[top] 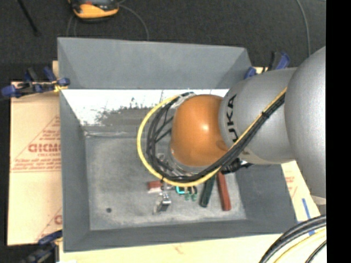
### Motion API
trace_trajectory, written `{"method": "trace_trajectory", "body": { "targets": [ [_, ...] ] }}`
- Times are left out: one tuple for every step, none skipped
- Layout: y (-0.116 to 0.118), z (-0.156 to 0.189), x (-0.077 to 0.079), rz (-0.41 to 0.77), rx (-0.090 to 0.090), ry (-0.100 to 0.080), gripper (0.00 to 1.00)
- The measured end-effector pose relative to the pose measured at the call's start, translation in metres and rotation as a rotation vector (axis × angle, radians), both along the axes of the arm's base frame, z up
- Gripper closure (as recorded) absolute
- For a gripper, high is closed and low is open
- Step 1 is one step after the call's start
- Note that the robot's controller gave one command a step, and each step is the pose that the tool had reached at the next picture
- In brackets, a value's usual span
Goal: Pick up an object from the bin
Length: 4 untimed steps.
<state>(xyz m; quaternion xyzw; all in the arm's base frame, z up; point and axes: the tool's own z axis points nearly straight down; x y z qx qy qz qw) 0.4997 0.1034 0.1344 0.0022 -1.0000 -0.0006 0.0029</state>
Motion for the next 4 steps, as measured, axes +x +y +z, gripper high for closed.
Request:
{"method": "trace_trajectory", "body": {
  "targets": [
    [0.000,0.004,0.002,-0.003,0.001,-0.007,0.00],
    [-0.056,-0.053,0.011,-0.079,0.002,0.009,1.00],
    [-0.056,-0.053,0.011,-0.080,0.002,0.008,1.00],
    [-0.072,0.079,-0.001,-0.074,0.000,-0.008,1.00]
  ]
}}
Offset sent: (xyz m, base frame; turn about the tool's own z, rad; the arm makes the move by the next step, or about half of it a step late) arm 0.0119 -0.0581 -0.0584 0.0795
